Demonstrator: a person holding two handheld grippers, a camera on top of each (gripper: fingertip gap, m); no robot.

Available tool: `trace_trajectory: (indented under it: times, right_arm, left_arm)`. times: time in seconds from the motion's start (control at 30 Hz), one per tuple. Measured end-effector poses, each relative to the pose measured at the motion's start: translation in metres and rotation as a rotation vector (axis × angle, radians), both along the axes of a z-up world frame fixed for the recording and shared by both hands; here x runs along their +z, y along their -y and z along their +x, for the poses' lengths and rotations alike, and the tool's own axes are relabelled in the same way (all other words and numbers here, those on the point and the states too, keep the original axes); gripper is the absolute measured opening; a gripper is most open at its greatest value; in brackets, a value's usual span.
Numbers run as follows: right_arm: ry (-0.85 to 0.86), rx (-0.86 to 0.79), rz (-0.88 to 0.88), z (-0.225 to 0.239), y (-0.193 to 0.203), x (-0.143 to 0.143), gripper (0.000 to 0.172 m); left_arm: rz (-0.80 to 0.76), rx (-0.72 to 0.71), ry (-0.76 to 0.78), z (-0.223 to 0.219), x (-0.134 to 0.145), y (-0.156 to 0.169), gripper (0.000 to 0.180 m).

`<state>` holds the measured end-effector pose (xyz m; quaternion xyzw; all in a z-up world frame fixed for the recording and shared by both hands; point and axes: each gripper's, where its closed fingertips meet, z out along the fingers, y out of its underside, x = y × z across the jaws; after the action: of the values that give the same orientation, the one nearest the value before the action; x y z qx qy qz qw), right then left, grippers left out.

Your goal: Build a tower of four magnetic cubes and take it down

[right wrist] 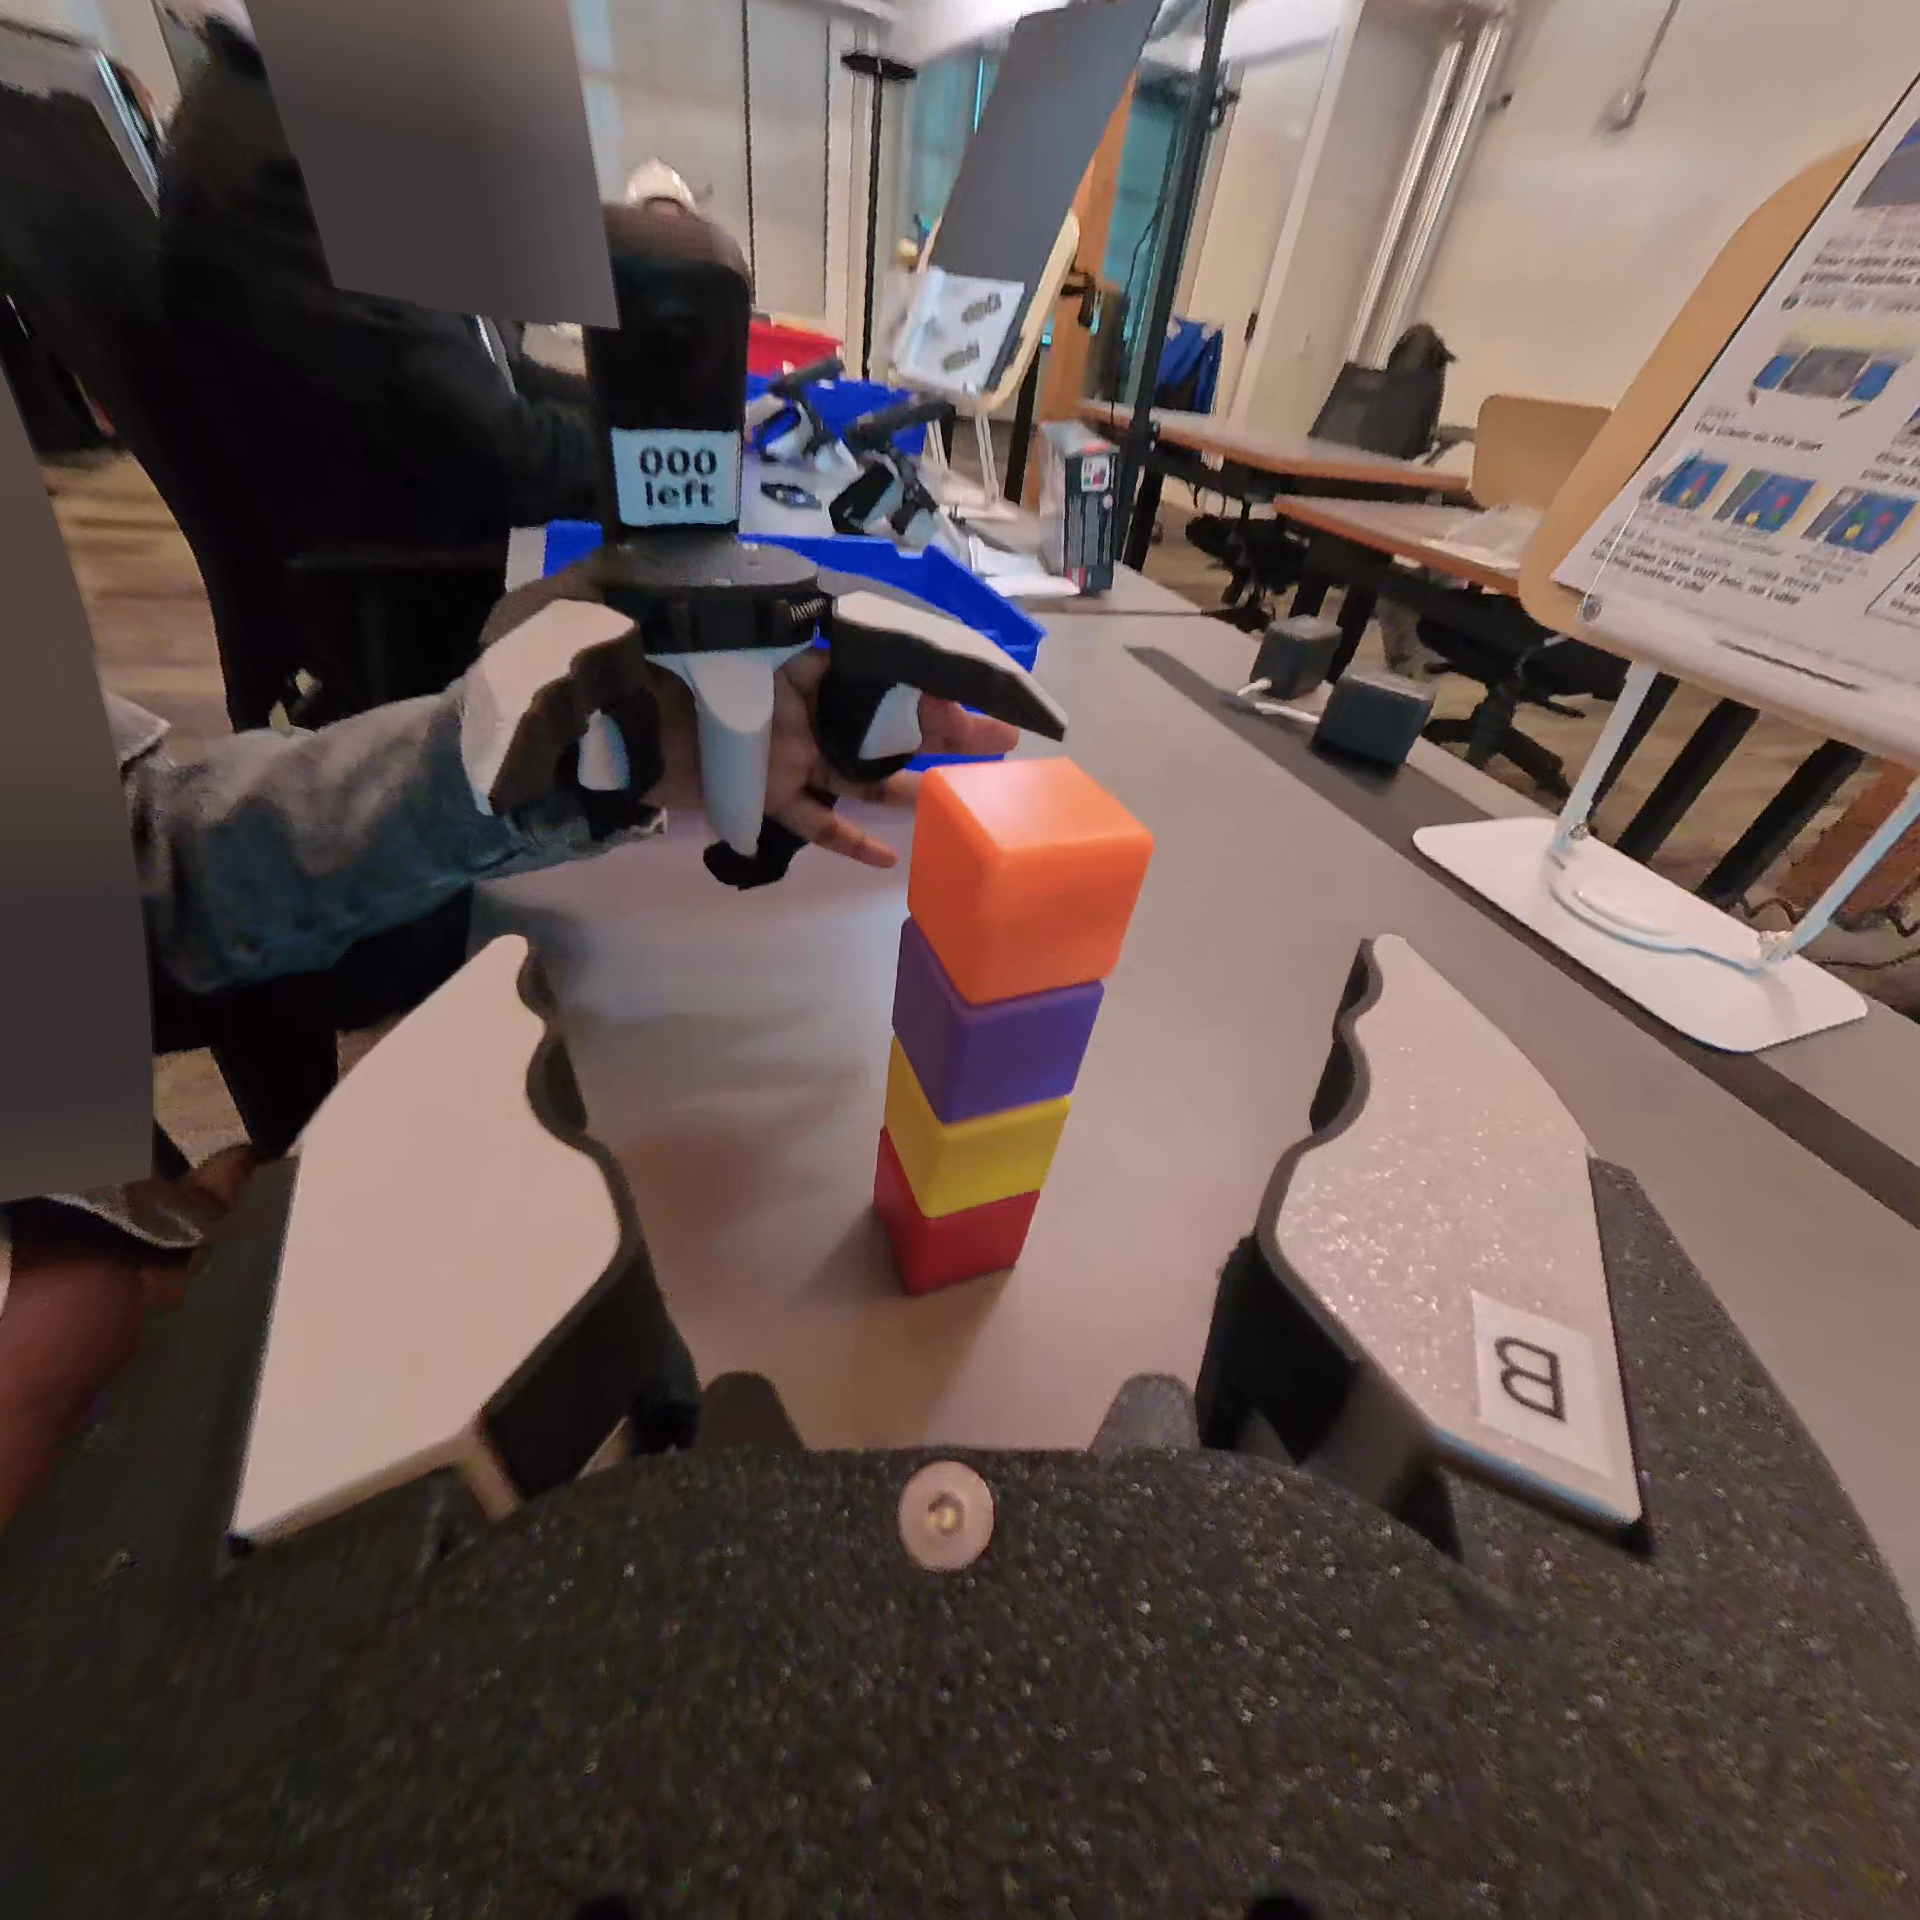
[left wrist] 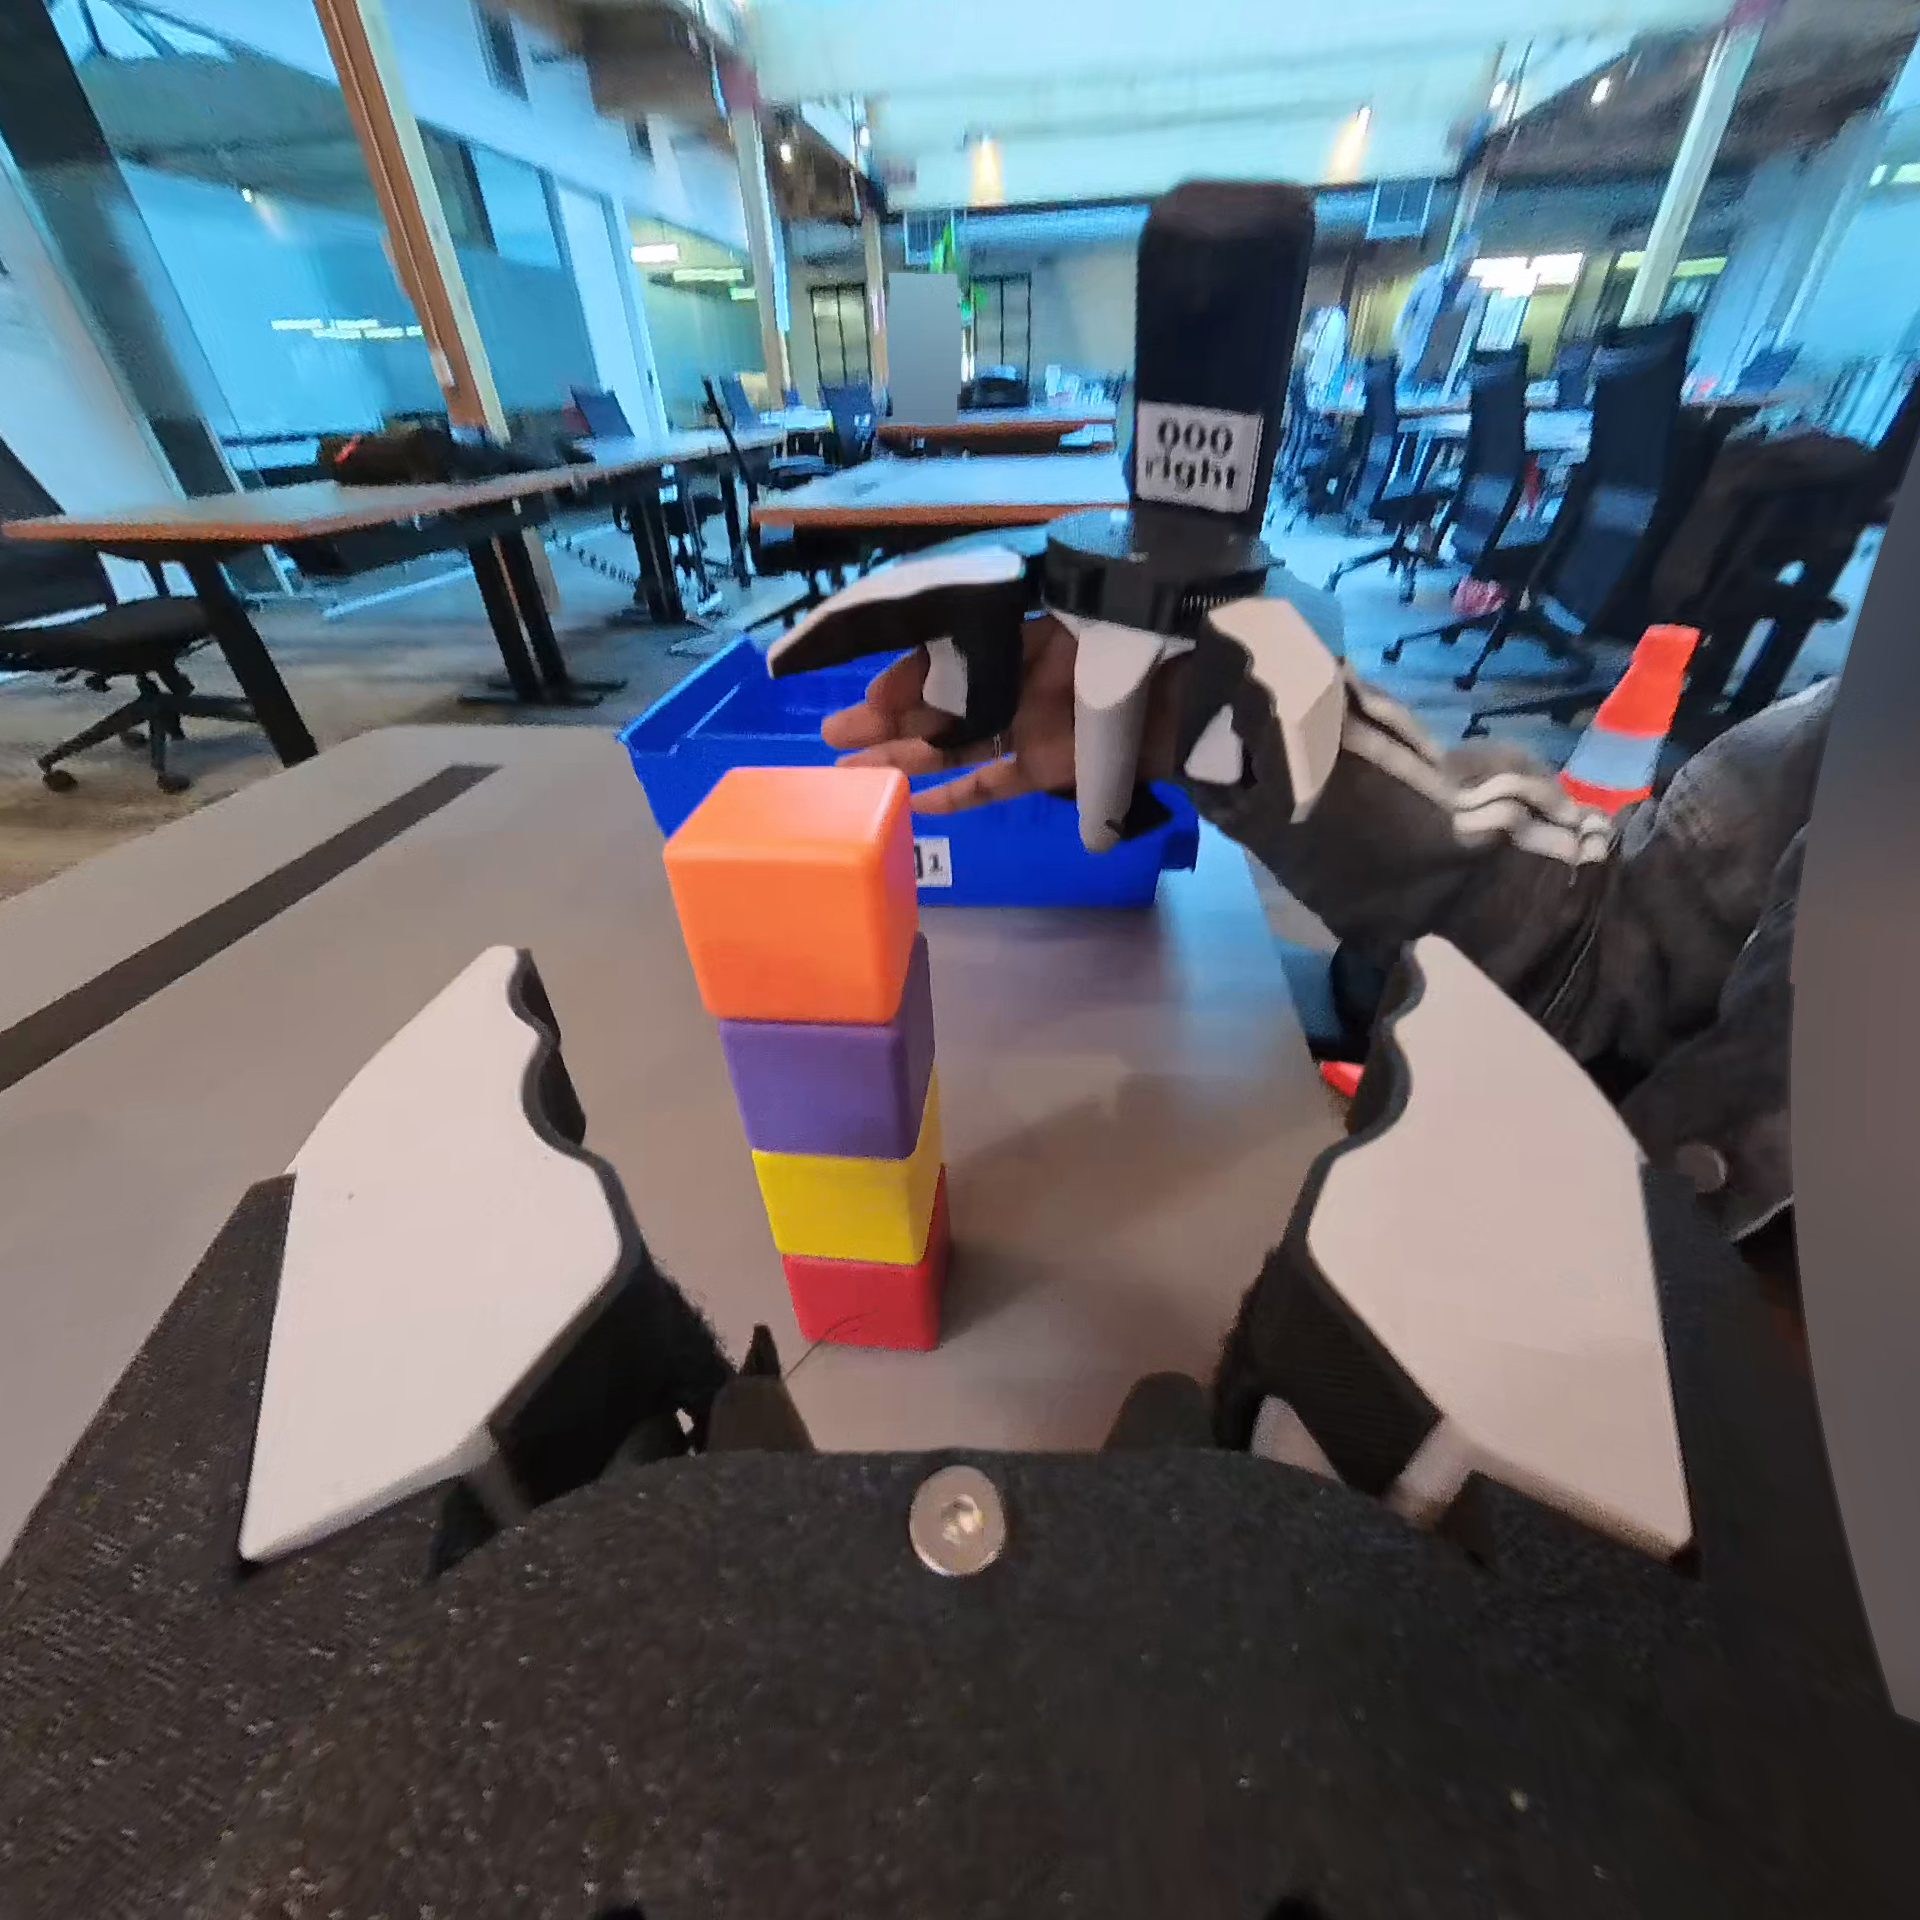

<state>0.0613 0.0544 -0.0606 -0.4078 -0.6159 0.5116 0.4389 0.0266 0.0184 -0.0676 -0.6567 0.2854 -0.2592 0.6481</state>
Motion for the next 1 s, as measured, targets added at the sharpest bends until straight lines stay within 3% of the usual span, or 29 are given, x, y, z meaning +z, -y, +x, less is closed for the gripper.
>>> trace_trajectory:
  times: [0.1, 0.3, 0.63, 0.73, 0.8, 0.93, 1.0]
  right_arm:
    - [-0.005, -0.001, -0.014, 0.001, -0.001, 0.001, 0.136]
    - [0.019, 0.015, 0.022, -0.005, 0.005, -0.003, 0.135]
    - [0.058, 0.029, -0.051, -0.048, 0.001, -0.002, 0.121]
    - [0.079, 0.029, -0.061, -0.055, -0.004, -0.008, 0.115]
    - [0.071, 0.034, -0.064, -0.057, -0.005, -0.008, 0.106]
    - [0.073, 0.059, -0.030, -0.055, -0.004, -0.011, 0.059]
    - [0.069, 0.057, -0.002, -0.054, -0.003, -0.011, 0.052]
  left_arm:
    - [0.011, 0.012, 0.036, -0.004, 0.005, 0.000, 0.142]
    - [-0.025, 0.051, -0.037, -0.004, -0.013, -0.014, 0.139]
    - [-0.157, 0.047, 0.004, -0.004, -0.054, -0.054, 0.099]
    - [-0.154, 0.012, -0.005, 0.001, -0.058, -0.058, 0.070]
    - [-0.157, -0.031, -0.008, 0.007, -0.058, -0.055, 0.049]
    - [-0.141, -0.049, -0.042, 0.008, -0.059, -0.050, 0.049]
    - [-0.143, -0.063, -0.042, 0.009, -0.059, -0.048, 0.049]
